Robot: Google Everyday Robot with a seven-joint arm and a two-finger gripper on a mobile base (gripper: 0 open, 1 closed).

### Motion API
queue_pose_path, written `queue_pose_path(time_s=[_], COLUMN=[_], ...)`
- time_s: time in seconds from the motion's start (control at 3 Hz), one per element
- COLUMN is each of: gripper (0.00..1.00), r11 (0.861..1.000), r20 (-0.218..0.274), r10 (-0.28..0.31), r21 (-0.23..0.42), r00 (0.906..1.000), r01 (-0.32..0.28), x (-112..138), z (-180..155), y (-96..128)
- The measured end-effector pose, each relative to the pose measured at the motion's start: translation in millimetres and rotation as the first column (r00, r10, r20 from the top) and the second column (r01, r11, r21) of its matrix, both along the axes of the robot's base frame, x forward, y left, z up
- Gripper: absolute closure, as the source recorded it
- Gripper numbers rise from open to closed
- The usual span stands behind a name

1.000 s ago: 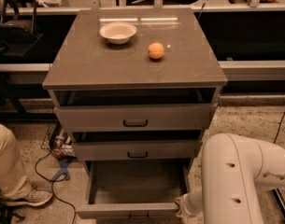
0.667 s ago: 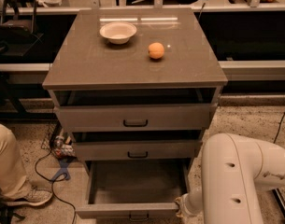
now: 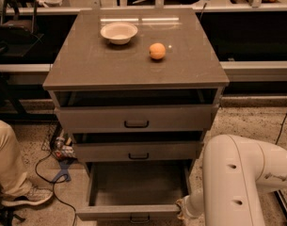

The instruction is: Open bottom drawer

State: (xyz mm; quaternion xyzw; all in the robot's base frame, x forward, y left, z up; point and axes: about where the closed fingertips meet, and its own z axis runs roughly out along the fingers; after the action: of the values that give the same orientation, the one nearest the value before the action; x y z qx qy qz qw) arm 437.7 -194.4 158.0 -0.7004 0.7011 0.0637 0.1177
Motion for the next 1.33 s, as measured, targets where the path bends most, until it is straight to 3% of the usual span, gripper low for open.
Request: queue_pose_path(time_s=[0.33, 0.67, 1.33], gripper=[0.86, 0.68, 0.22], r11=[1.000, 1.000, 1.000], r20=[0.000, 0.000, 0.000], r10=[0.000, 0.000, 0.000], r21=[0.000, 0.000, 0.000], r00=[1.0000, 1.0000, 1.0000], r01=[0.000, 0.000, 0.000], x=[0.0, 0.0, 0.6], z=[0.0, 0.0, 0.0], y=[0.0, 0.0, 0.5])
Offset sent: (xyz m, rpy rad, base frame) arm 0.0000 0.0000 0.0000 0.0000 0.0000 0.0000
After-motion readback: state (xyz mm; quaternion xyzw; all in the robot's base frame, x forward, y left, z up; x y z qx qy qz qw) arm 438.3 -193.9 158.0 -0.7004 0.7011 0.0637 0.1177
